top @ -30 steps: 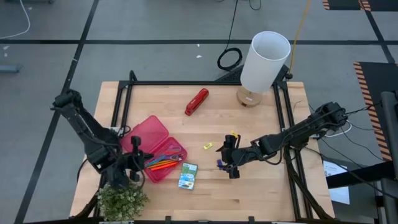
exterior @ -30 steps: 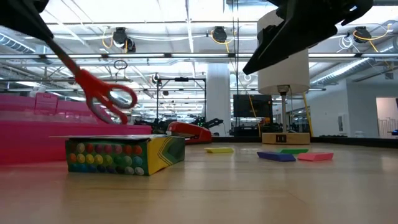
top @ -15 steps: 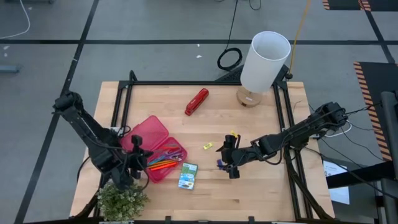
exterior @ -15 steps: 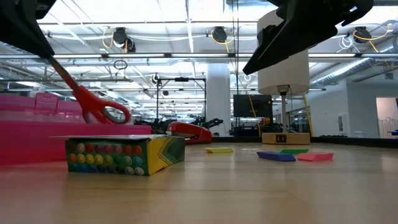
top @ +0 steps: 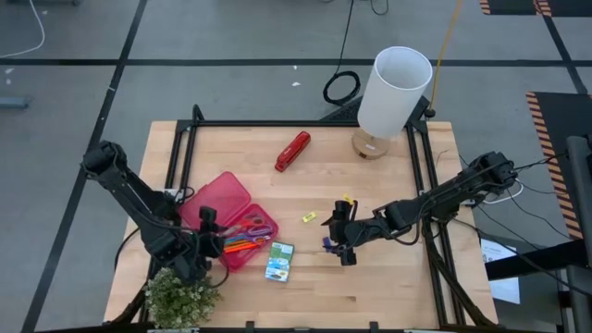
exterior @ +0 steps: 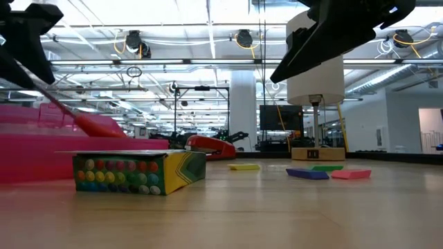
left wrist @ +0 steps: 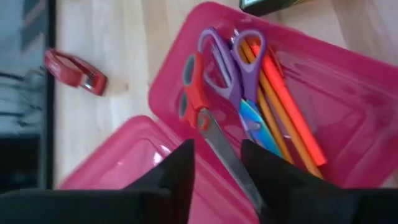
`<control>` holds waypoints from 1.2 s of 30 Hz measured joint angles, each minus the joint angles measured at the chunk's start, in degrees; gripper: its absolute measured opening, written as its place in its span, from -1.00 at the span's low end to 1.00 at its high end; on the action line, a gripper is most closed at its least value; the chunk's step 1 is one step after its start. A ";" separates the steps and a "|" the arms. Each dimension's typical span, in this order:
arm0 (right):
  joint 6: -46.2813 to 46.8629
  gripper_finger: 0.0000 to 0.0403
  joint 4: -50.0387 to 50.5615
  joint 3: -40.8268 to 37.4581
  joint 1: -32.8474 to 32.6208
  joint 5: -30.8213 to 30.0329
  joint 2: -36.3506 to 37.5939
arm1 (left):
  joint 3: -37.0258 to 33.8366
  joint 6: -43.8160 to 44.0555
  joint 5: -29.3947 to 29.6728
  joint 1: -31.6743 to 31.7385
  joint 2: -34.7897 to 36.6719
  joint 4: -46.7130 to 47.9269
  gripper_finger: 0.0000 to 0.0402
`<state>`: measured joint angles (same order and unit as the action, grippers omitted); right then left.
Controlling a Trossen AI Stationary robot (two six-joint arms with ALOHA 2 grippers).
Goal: Pack school essentials
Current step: Put the red scissors into the red supply box, then put the pink eraser into the red supply box
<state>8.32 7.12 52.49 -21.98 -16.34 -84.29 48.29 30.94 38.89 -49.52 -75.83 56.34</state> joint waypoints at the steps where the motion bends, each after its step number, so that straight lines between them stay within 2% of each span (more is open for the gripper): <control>1: 0.01 0.50 0.00 0.00 0.00 0.01 0.00 | 0.00 1.45 -0.69 0.00 0.02 -0.17 -0.24; 6: 0.89 0.50 0.02 0.00 0.00 0.01 0.00 | 0.00 5.08 -8.23 0.00 0.07 -3.29 -0.07; 14: 2.33 0.50 1.29 0.00 0.00 0.01 0.00 | 0.00 8.83 -13.37 1.73 0.07 -7.40 -0.05; 21: 7.33 0.50 2.68 -0.60 0.00 0.06 -0.02 | -0.01 11.24 -13.35 4.48 0.19 -9.66 -0.05; 24: 8.98 0.50 3.03 -2.43 -0.27 0.17 -0.04 | -0.02 11.04 -11.51 5.79 0.26 -11.80 -0.05; 30: 11.43 0.45 -0.36 -8.02 -0.26 4.13 -0.04 | -0.02 3.70 -6.18 9.08 0.26 -16.18 -0.05; 36: 13.64 0.28 -2.97 -12.40 -0.66 10.23 -0.04 | -0.02 -5.00 -5.79 14.39 0.59 -21.54 -0.05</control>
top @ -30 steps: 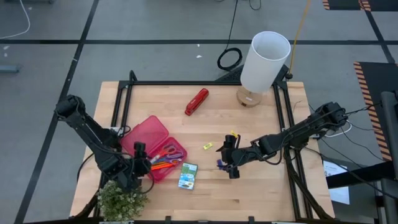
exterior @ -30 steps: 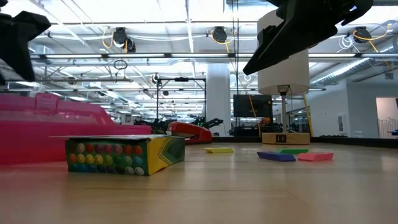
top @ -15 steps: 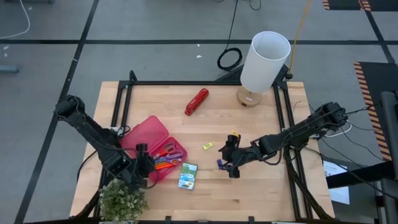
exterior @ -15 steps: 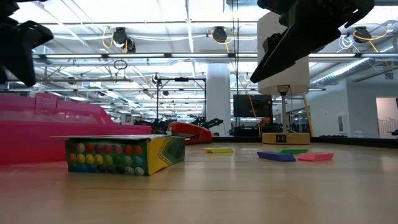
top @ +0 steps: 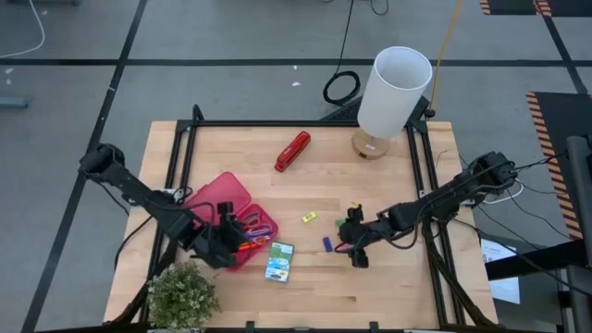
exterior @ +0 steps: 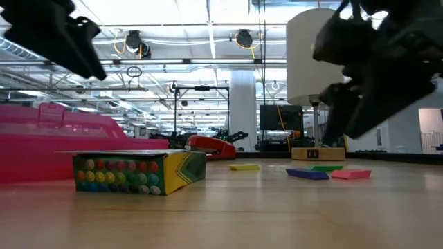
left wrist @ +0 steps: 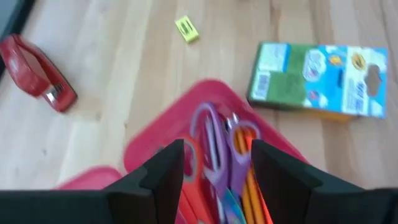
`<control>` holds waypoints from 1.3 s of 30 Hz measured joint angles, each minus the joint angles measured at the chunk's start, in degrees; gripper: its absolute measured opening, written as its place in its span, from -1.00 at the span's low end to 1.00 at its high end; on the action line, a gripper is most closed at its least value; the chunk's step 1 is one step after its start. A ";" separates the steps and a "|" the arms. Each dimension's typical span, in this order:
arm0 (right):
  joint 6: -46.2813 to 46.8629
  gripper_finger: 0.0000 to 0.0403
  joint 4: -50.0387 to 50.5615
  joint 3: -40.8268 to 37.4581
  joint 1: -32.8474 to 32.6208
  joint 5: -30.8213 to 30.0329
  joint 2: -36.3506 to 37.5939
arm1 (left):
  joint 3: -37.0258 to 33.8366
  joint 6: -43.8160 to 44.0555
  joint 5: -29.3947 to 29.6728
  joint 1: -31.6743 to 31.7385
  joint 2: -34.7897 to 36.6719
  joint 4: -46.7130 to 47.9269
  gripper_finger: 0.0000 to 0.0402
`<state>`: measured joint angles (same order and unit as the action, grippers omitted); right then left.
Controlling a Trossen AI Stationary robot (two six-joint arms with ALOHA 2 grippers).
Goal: Pack school essentials
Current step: Put the pink eraser into the red supply box
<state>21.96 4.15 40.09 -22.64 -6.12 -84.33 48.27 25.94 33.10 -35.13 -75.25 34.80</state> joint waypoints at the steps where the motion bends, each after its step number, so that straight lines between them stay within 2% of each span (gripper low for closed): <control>1: -0.13 0.25 -0.07 -0.47 -0.34 1.21 0.00 | 0.00 -1.35 -0.02 0.73 -0.02 -0.75 -0.05; 10: -10.78 0.03 -3.35 -4.36 -1.91 1.73 0.00 | 0.00 -10.08 -1.09 6.42 -0.02 -9.02 -0.05; 14: -16.24 0.03 -9.83 -6.54 -1.70 0.01 0.00 | 0.00 -11.48 -1.59 8.03 -0.02 -11.24 -0.05; 17: -19.61 0.03 -16.12 -9.65 -0.77 0.90 0.00 | 0.00 -11.83 -1.59 8.97 -0.02 -12.58 -0.05; 24: -21.18 -0.01 -23.59 -14.87 3.31 5.12 0.00 | 0.00 -13.42 -2.10 10.03 -0.03 -16.19 -0.05; 29: -22.59 -0.04 -24.12 -15.99 4.73 9.20 0.00 | 0.00 -15.95 -2.12 10.16 -0.04 -18.57 -0.05; 39: -23.78 -0.31 -26.72 -16.48 5.45 9.52 -3.25 | 0.00 -16.64 -2.12 10.16 -0.04 -18.98 -0.05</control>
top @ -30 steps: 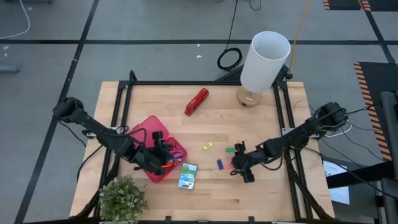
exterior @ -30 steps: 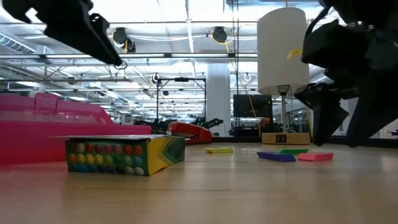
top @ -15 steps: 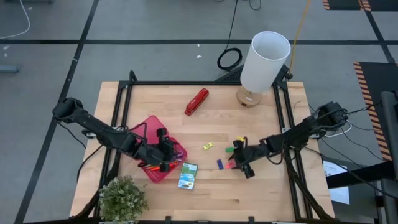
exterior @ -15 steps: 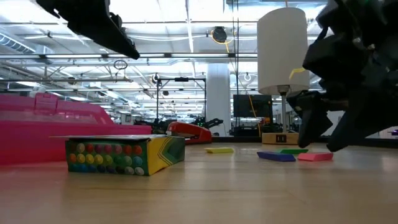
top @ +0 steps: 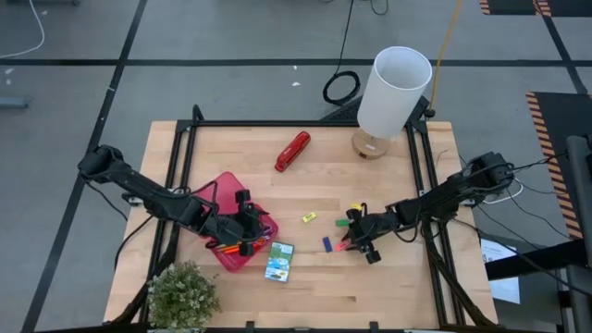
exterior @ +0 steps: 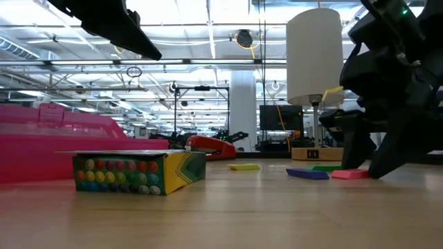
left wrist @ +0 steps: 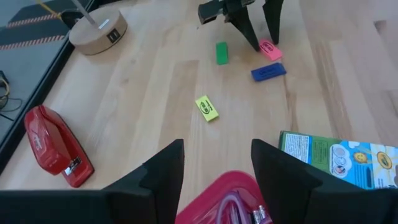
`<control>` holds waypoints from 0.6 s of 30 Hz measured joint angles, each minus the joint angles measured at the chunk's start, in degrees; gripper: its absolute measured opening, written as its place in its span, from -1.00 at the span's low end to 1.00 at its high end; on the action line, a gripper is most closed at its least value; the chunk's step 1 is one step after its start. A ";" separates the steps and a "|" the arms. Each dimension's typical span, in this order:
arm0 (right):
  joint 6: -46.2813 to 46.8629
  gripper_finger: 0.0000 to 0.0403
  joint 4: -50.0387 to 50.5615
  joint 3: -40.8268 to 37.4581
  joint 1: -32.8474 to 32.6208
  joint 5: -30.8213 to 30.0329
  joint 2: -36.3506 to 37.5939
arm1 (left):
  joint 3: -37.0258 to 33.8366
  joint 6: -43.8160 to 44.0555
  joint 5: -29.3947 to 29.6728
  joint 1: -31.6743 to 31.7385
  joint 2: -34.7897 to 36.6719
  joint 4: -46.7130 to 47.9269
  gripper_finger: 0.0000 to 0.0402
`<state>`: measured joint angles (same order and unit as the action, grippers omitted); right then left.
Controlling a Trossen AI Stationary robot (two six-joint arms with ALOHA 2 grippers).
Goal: Pack school essentials
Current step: Put the pink eraser into the red supply box
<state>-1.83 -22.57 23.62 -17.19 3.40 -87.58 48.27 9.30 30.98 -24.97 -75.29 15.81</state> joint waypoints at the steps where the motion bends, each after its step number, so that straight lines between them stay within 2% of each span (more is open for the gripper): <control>1: 0.00 -0.34 -0.42 0.00 0.00 -0.02 -0.18 | 0.00 -0.03 0.00 0.00 0.00 0.00 -0.05; 9: 0.97 -0.62 -0.30 0.00 0.00 -0.28 -0.07 | 0.00 0.27 0.00 0.00 0.00 -0.95 -0.05; 15: 3.68 -0.63 -0.79 -0.01 -0.50 -0.25 0.90 | 0.00 0.44 0.00 0.00 -0.23 -5.10 -0.05; 18: 5.68 -0.62 -2.58 -0.12 -0.57 -0.24 2.05 | 0.00 -3.13 -1.56 -0.01 -2.17 -10.02 -0.05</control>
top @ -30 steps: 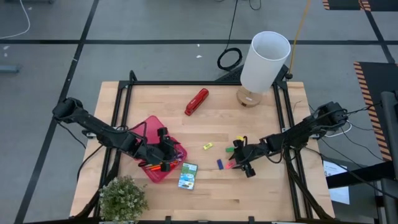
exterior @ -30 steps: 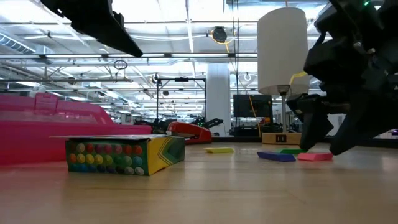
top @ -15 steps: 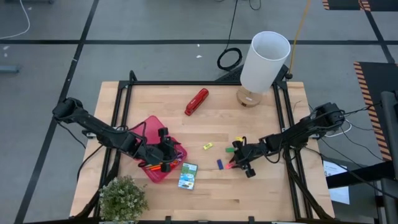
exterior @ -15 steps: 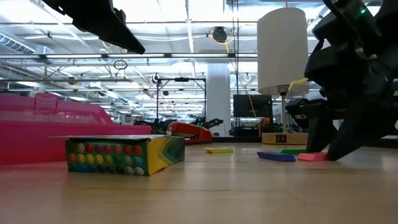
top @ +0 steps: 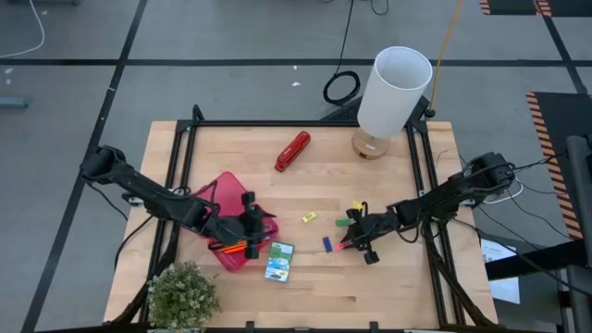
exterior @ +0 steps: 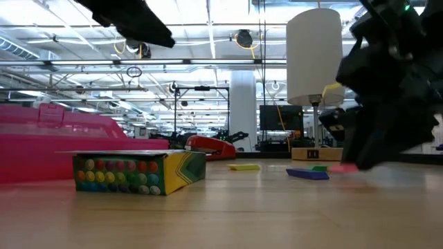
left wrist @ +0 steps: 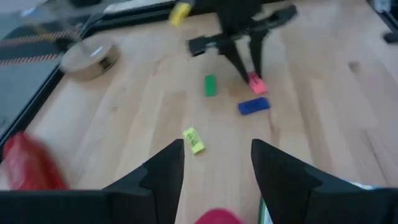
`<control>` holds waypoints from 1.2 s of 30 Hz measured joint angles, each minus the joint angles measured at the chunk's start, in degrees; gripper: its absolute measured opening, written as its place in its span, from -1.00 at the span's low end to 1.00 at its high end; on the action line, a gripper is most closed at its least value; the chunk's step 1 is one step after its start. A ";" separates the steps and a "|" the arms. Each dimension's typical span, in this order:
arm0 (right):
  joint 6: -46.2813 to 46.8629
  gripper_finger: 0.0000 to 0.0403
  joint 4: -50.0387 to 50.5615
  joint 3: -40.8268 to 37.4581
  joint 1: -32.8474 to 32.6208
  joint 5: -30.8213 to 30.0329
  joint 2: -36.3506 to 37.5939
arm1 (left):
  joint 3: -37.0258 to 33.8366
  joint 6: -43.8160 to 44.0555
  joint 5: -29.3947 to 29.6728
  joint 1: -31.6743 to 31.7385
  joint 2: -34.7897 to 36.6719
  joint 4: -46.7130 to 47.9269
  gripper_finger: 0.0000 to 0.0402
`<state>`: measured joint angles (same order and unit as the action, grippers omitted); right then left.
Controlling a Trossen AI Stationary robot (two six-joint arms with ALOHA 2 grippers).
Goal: Pack school essentials
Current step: Put the pink eraser into the red supply box
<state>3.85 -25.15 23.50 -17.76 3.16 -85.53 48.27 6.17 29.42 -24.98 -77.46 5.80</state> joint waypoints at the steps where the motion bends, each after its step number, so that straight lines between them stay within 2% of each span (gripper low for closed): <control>1: 1.04 -0.61 -0.78 0.21 0.02 0.01 0.39 | 0.00 -1.97 -0.76 -0.13 -1.00 -1.76 -0.05; 6: 5.63 -0.62 -3.20 1.93 0.04 0.09 1.44 | 0.00 -11.90 -1.55 -0.34 -7.02 -12.44 0.03; 9: 7.37 -0.62 -5.35 3.58 0.04 0.20 1.62 | 0.00 -17.29 -2.28 -0.12 -10.87 -20.23 0.16; 13: 9.13 -0.62 -8.22 5.17 0.04 0.35 1.61 | 0.06 -23.94 -6.55 -0.17 -16.14 -29.77 0.37; 18: 11.30 -0.62 -13.89 5.47 0.26 3.08 1.61 | 6.73 -31.53 -5.79 -0.21 -23.80 -28.63 0.43; 26: 15.03 -0.62 -14.81 5.47 0.33 5.47 1.61 | 18.91 -40.64 -1.78 -0.29 -32.11 -20.25 0.10; 36: 16.51 -0.62 -14.88 5.47 0.33 6.12 1.61 | 19.96 -43.68 -3.51 -0.15 -32.52 -20.05 -0.44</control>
<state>20.37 -40.03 28.97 -17.43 9.28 -83.92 68.23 -37.51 25.91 -25.13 -109.97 -14.25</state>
